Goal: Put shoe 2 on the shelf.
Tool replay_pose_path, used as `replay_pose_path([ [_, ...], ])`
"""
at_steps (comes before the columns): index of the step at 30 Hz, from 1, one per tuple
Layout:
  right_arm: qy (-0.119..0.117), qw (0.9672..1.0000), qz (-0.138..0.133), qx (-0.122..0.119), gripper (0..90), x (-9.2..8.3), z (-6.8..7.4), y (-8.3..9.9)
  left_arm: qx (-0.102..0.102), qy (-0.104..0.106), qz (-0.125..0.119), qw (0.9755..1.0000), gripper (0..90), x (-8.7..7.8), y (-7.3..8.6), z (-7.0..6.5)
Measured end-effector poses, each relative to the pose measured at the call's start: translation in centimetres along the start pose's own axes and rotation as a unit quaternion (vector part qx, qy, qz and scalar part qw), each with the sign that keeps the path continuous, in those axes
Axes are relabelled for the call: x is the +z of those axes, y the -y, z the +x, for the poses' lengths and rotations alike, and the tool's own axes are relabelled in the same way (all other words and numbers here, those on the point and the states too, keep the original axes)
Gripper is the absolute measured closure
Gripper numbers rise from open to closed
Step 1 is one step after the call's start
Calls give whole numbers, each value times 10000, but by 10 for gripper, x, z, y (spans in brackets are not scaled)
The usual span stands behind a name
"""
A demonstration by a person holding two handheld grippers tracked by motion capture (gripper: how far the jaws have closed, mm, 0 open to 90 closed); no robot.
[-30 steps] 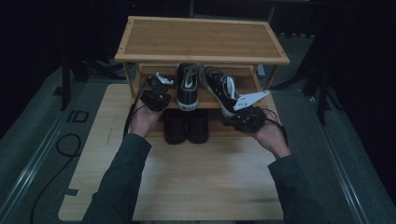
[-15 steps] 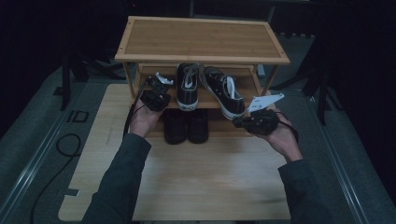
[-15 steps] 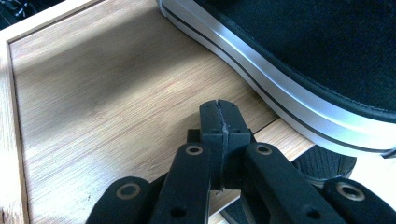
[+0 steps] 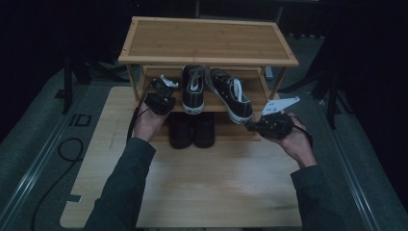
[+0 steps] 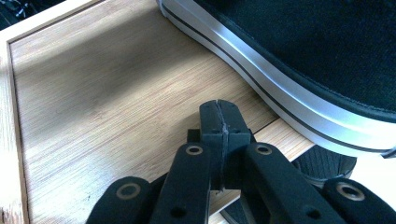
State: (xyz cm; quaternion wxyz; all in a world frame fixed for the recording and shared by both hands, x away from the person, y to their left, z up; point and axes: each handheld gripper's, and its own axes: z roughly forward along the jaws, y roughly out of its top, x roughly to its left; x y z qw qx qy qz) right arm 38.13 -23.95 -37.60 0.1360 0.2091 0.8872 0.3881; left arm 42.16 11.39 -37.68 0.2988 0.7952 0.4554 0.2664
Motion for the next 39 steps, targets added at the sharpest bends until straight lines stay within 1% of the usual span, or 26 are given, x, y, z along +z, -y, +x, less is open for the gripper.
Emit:
replay_pose_path([
  [2,-41,10000,-58,23,900,0,-1,-1,-36,35,-5,10000,900,0,0,1],
  [5,-52,10000,-52,24,900,2,-1,-3,-55,66,-7,10000,900,0,0,2],
  [10,-63,9999,-110,33,900,8,-1,-5,-50,75,-4,10000,900,0,0,2],
  [12,-58,9999,-130,76,900,11,-1,-6,-47,84,-10,10000,900,0,0,2],
  [19,-122,9996,-241,91,900,17,-1,-10,-57,46,-25,10000,900,0,1,1],
  [21,-107,9995,-274,107,900,17,1,-12,-46,38,-15,10000,900,0,1,1],
  [24,9,9993,-348,138,900,19,0,-15,-43,41,-13,10000,900,0,0,1],
  [26,-25,9992,-374,167,900,22,-1,-18,-45,51,-16,10000,900,0,1,1],
  [30,-45,9990,-434,137,900,27,2,-24,-66,84,-38,9999,900,0,1,2],
  [33,-114,9991,-408,93,900,32,4,-28,-56,69,-28,10000,900,0,1,2],
  [37,-71,9991,-407,101,900,34,7,-27,-47,59,-22,10000,900,0,1,2],
  [39,-59,9993,-365,101,900,37,9,-27,-50,64,-18,10000,900,0,1,2],
])
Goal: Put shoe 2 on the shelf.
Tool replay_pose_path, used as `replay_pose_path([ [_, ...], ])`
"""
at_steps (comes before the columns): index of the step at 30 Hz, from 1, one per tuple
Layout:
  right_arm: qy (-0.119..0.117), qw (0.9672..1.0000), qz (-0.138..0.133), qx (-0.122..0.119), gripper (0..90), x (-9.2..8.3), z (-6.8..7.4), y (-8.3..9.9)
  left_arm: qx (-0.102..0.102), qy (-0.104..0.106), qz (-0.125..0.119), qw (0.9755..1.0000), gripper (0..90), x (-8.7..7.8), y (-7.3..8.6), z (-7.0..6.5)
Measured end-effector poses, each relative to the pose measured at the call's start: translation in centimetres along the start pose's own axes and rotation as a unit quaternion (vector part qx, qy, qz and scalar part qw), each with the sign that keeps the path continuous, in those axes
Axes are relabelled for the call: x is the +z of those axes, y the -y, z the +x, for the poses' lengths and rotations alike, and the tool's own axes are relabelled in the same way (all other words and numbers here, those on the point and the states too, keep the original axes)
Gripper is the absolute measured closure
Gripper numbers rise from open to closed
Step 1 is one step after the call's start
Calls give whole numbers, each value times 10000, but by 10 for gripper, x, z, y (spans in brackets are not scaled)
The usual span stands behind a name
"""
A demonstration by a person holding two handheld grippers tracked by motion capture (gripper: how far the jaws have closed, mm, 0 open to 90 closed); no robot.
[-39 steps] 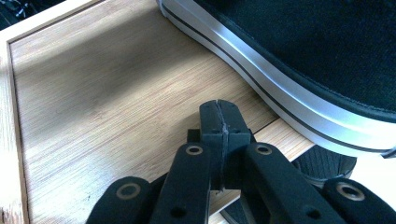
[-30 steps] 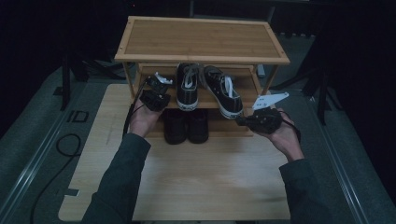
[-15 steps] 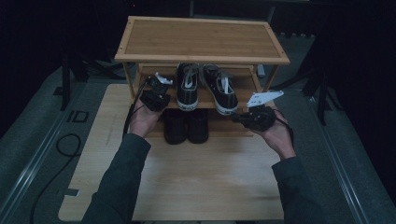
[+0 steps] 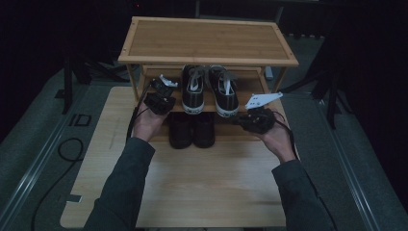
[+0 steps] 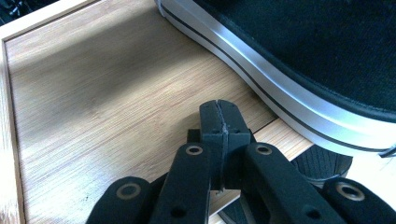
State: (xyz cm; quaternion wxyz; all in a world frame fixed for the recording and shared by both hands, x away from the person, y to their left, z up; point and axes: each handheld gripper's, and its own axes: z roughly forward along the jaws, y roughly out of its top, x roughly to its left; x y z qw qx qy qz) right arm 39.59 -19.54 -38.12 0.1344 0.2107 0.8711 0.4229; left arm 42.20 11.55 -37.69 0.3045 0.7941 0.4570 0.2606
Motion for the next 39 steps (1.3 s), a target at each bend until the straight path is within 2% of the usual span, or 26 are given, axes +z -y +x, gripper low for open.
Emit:
replay_pose_path([
  [4,-24,9999,99,-59,900,10,4,-2,-4,6,5,10000,900,0,0,0],
  [6,53,10000,67,-45,900,12,3,-4,-2,11,6,10000,900,0,0,0],
  [8,-23,10000,-24,20,900,13,1,-5,-2,17,0,10000,900,0,0,0],
  [14,69,9999,61,-50,900,21,5,-14,-21,7,-12,10000,900,0,0,0],
  [18,15,9999,53,-98,900,30,7,-17,-29,30,-16,10000,900,0,0,0],
  [21,88,9998,122,-132,900,35,8,-20,-27,21,-19,10000,900,0,1,0],
  [25,128,9999,100,2,900,38,6,-22,-22,28,-26,10000,900,0,1,1],
  [31,122,9999,82,-7,900,37,6,-19,-20,-7,-56,10000,900,0,1,-1],
  [39,42,9999,129,22,900,31,3,-7,61,-74,-23,10000,900,0,0,-2],
])
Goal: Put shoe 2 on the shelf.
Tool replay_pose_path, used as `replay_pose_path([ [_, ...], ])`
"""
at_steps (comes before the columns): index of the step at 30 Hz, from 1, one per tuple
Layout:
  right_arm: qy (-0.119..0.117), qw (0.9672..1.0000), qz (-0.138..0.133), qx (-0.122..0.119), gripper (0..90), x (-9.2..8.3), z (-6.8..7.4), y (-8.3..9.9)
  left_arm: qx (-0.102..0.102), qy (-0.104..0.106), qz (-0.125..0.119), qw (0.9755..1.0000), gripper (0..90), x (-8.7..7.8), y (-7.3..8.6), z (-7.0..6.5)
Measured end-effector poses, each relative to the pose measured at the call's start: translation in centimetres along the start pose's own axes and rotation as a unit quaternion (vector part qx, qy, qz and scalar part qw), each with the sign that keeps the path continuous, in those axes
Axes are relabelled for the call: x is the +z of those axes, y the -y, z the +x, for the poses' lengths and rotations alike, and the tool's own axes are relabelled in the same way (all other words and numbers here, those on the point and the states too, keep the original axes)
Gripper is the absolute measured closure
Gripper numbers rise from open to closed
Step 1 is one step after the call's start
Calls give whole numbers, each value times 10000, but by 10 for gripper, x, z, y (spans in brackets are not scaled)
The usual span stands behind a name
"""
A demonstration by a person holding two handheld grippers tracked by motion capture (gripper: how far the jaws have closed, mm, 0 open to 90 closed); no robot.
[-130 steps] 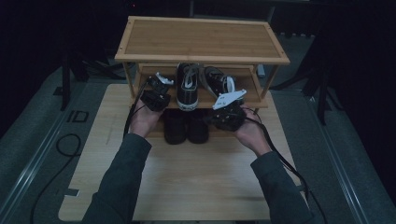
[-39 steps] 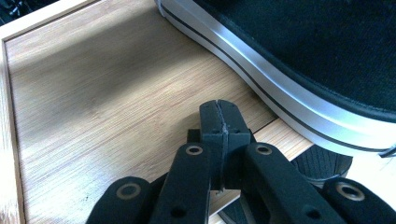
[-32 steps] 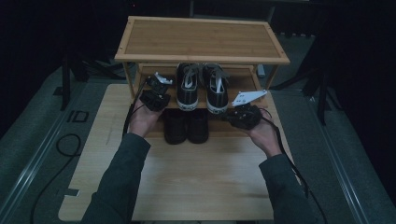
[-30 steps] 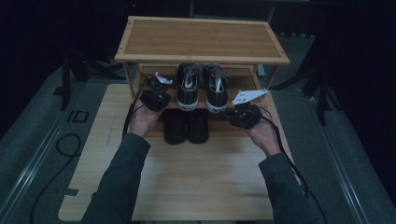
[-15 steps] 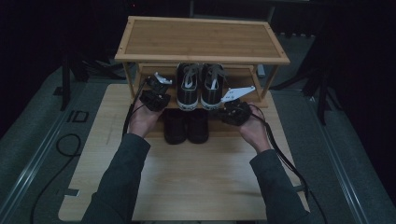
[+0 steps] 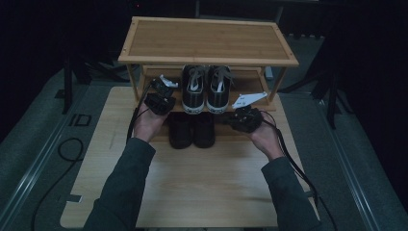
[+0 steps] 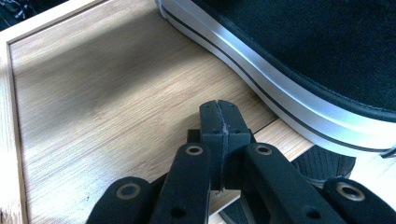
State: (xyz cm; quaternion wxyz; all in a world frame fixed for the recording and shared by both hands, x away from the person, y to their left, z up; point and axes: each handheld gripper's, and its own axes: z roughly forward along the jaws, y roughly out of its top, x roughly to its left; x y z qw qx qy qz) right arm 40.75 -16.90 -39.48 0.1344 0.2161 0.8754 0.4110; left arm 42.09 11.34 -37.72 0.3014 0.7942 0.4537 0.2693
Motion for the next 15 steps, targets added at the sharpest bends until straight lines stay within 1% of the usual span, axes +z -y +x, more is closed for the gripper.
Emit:
replay_pose_path([
  [6,-5,10000,50,1,900,-3,0,4,78,-37,5,10000,900,1,-1,-2],
  [15,5,9999,126,-21,900,-3,1,6,85,7,-12,10000,900,2,-2,-3],
])
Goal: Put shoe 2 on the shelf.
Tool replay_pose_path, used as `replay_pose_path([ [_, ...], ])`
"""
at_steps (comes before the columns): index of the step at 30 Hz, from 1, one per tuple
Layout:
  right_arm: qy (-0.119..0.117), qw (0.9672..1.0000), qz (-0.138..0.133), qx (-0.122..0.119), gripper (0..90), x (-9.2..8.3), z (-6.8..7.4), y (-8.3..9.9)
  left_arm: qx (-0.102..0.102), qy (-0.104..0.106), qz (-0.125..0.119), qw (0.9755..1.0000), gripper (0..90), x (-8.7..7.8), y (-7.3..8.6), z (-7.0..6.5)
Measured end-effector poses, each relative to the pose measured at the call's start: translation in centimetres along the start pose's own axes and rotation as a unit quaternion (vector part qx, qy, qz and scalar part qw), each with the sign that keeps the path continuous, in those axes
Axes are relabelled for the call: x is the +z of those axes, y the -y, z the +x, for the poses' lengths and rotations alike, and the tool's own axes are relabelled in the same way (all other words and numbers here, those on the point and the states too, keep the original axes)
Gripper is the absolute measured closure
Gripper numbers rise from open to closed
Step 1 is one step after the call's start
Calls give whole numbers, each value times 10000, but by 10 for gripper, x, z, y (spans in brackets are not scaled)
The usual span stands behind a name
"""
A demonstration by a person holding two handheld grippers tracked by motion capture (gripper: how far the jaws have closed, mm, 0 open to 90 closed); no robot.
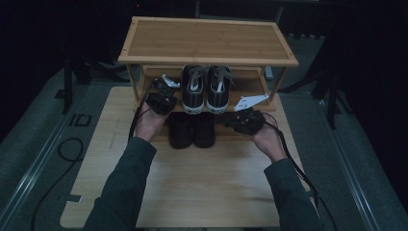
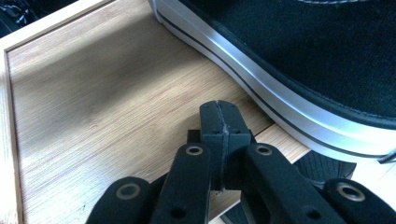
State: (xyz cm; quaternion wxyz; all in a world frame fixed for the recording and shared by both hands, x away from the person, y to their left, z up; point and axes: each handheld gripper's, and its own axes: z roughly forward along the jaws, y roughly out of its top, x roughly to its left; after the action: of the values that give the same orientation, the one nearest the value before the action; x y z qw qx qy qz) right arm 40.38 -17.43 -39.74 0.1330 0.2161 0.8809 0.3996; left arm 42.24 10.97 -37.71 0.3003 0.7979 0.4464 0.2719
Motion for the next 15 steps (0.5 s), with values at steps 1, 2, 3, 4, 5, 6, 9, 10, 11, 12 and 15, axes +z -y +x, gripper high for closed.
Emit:
replay_pose_path([
  [1,2,10000,6,0,900,0,0,0,54,-8,32,10000,900,0,0,0],
  [2,1,10000,12,37,900,0,1,0,73,0,30,10000,900,0,0,-1],
  [3,5,10000,21,30,900,-1,1,0,78,7,24,10000,900,0,-1,-2],
  [4,9,10000,24,29,900,-1,1,1,95,12,24,10000,900,0,-1,-3],
  [5,4,10000,16,24,900,-2,1,1,124,16,54,9999,900,0,-1,-3],
  [6,9,10000,22,38,900,-3,1,2,129,36,33,9999,900,0,-2,-4],
  [9,26,10000,26,75,900,-5,-1,5,82,143,-28,9999,900,1,-3,-7],
  [10,30,9999,23,99,900,-5,-2,7,123,95,3,9999,900,2,-4,-8],
  [11,34,9999,36,111,900,-6,-3,8,127,66,17,9999,900,3,-5,-8],
  [12,42,9999,41,130,900,-7,-3,10,88,79,9,9999,900,3,-5,-8],
  [15,64,9998,44,163,900,-10,-6,14,60,87,3,9999,900,3,-5,-8],
])
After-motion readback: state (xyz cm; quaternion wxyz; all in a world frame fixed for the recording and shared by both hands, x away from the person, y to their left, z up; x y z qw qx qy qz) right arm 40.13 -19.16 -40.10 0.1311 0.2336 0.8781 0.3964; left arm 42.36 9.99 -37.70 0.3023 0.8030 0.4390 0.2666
